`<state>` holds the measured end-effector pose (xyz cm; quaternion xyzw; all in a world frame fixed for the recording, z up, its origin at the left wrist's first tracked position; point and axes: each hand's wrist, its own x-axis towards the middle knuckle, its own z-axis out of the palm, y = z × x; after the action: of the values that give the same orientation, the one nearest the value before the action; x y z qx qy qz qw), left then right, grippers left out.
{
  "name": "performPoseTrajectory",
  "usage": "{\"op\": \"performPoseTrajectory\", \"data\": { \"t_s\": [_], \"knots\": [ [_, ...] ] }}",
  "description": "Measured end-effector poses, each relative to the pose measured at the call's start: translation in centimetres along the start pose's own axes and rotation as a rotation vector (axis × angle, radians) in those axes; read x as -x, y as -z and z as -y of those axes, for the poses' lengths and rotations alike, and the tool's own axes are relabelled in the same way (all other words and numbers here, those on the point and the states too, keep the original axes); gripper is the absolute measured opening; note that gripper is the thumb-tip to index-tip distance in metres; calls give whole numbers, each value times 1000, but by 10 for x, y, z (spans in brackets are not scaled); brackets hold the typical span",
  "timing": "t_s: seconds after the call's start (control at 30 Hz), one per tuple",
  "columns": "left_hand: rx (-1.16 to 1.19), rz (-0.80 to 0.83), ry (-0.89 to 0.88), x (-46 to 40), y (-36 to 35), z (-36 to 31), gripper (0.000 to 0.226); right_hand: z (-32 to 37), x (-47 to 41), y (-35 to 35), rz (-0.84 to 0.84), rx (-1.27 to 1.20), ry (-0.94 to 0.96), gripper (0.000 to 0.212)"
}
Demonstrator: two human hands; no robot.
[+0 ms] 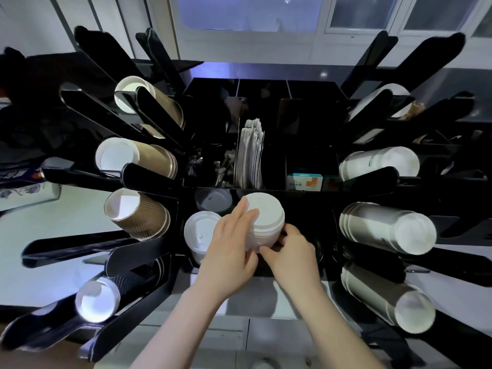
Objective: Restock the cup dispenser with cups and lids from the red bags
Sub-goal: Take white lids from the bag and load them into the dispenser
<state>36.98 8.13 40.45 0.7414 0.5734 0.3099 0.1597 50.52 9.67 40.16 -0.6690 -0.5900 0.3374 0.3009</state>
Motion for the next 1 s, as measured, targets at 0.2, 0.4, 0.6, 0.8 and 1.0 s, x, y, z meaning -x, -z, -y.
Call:
{"op": "performPoseTrajectory", "data": {
  "t_s": [0.2,0.4,0.6,0.8,1.0],
  "knots": [
    [42,-22,-22,0,-3,4,68,1,6,2,-25,-47,4,44],
    [103,8,-16,3,-8,16,69,0,12,-1,-64,-3,35,27],
    [86,34,-33,9,-17,31,75,3,15,-13,-61,-59,16,24],
    [-124,27,-70,8,-20,33,72,12,5,-17,51,151,-50,43],
    [-152,86,-61,11,-18,35,77,5,-1,-3,17,337,-37,16]
  ]
}}
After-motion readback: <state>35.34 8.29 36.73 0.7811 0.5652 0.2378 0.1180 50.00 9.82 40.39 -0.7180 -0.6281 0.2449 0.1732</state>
